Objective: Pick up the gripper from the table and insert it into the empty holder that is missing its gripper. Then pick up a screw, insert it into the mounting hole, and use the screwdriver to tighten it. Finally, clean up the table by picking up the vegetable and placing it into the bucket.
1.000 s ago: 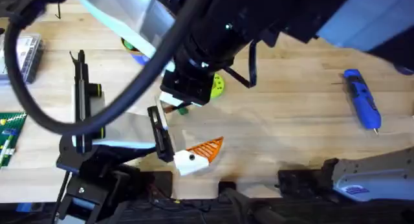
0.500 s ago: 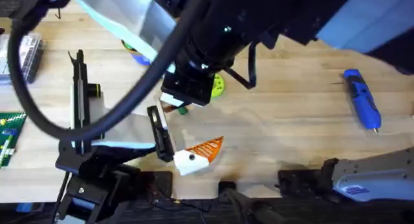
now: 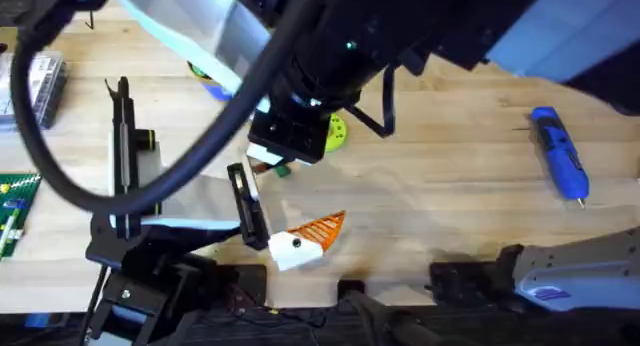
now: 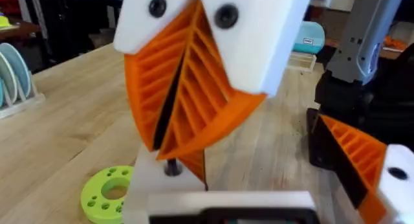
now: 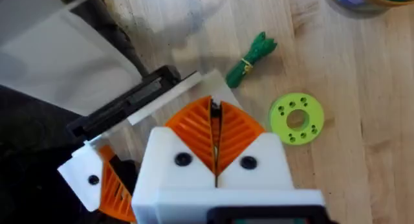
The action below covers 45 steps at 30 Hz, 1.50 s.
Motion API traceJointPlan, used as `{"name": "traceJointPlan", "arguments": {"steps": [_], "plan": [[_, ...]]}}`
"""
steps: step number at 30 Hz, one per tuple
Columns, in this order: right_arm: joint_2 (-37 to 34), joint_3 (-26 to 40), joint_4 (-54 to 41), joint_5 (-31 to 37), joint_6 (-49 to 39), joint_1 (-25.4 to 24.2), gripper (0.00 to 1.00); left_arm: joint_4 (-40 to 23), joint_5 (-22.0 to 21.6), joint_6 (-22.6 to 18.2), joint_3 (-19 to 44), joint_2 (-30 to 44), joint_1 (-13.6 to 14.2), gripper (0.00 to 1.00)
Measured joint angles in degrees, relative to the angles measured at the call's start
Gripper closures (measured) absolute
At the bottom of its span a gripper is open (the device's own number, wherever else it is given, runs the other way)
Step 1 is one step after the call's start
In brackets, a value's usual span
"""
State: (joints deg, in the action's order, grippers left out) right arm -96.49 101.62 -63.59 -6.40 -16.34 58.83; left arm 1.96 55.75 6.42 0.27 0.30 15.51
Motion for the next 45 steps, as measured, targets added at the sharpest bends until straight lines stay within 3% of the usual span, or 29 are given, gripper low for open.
{"name": "traceJointPlan", "arguments": {"steps": [4,6,9,14,15,23,28,45], "plan": [[0.0,0.0,-0.1,-0.1,0.0,0.0,0.995,0.0,0.0,0.0,0.0,0.0,0.0,0.008],[0.0,0.0,-0.3,-0.1,0.0,0.0,0.927,0.0,0.0,0.0,0.0,0.0,0.0,0.008],[0.0,-0.1,-0.7,-0.1,0.0,0.0,0.729,0.0,0.0,0.0,0.0,0.0,0.0,0.008],[0.0,-0.1,-0.7,-0.3,-0.3,0.0,0.188,0.0,0.0,0.0,0.0,0.0,0.0,0.008],[0.0,-0.1,-0.7,-0.3,-0.3,0.0,0.162,0.0,0.0,0.0,0.0,0.0,0.0,0.008],[0.5,-0.1,-0.2,-0.2,-0.2,-0.5,0.148,0.0,0.0,0.0,0.0,0.0,0.0,0.008],[4.2,-0.1,-0.2,3.6,2.3,-4.2,0.146,0.0,0.0,0.0,0.0,0.0,0.0,0.008],[18.8,0.4,-1.7,6.9,13.6,-36.2,0.138,0.0,0.0,0.0,0.0,0.0,0.0,0.008]]}}
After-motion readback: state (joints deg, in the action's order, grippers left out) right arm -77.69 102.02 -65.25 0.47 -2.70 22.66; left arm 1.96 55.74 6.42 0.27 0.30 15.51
